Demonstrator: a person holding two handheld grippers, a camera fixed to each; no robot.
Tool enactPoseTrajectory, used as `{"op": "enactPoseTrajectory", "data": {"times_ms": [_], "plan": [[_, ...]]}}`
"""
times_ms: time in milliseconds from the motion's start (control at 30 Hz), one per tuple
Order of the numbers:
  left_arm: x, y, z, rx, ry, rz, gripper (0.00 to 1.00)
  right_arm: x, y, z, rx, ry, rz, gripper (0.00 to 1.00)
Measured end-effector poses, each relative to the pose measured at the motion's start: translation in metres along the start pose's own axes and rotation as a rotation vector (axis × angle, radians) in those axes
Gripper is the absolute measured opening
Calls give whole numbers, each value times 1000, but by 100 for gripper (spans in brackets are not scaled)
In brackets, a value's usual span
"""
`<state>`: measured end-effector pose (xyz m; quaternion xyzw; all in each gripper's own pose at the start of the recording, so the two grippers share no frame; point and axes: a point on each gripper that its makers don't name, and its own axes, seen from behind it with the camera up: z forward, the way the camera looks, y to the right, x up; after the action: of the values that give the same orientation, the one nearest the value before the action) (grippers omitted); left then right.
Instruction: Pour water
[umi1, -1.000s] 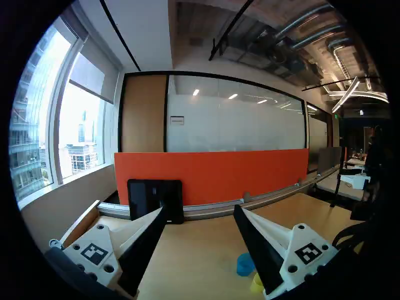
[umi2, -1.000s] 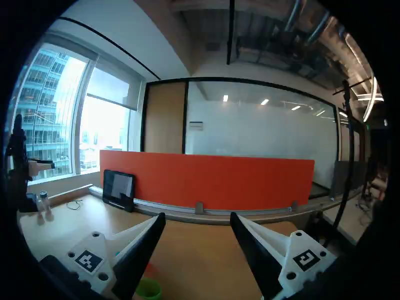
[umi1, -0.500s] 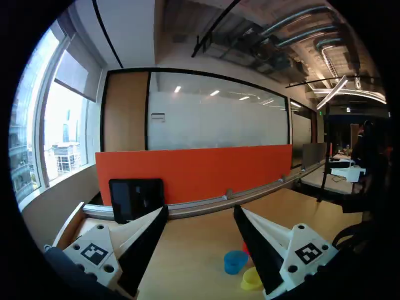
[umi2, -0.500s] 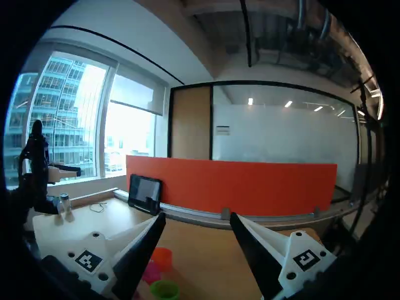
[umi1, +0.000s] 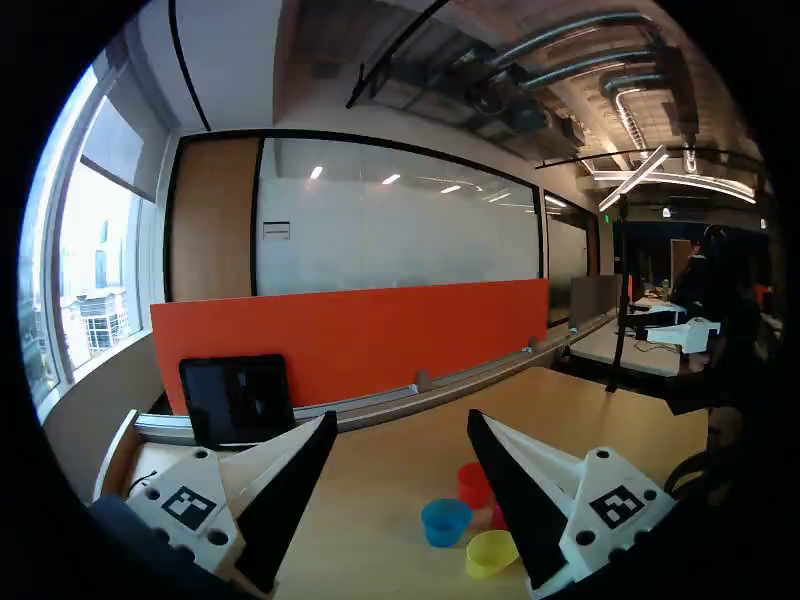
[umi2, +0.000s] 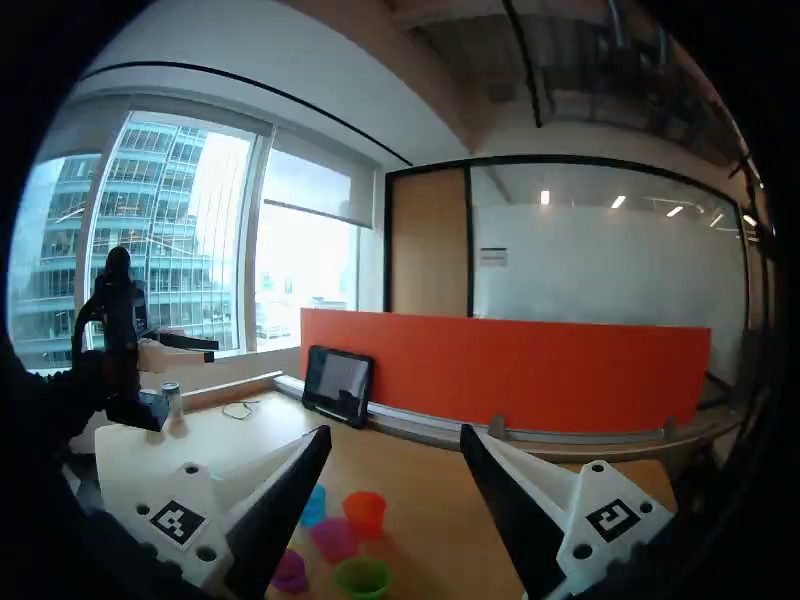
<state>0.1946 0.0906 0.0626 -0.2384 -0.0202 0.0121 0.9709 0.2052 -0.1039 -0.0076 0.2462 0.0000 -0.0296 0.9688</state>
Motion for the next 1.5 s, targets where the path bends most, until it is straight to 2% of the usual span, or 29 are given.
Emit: {"op": "enactPoseTrajectory", "data": {"times_ms": [500,1000,1300,1500], "plan": [[-39,17,20,-94,-104,35,96,-22,-12,1,85,-81,-14,100],[-87,16,40,-163,-219,39,97,-65,-18,4,151,-180,-33,100],[-116,24,52,-217,-277,76,96,-94,-23,8,190,-237,-32,100],[-137,33,61,-257,-324,92,97,-115,-22,11,203,-282,-29,100]]}}
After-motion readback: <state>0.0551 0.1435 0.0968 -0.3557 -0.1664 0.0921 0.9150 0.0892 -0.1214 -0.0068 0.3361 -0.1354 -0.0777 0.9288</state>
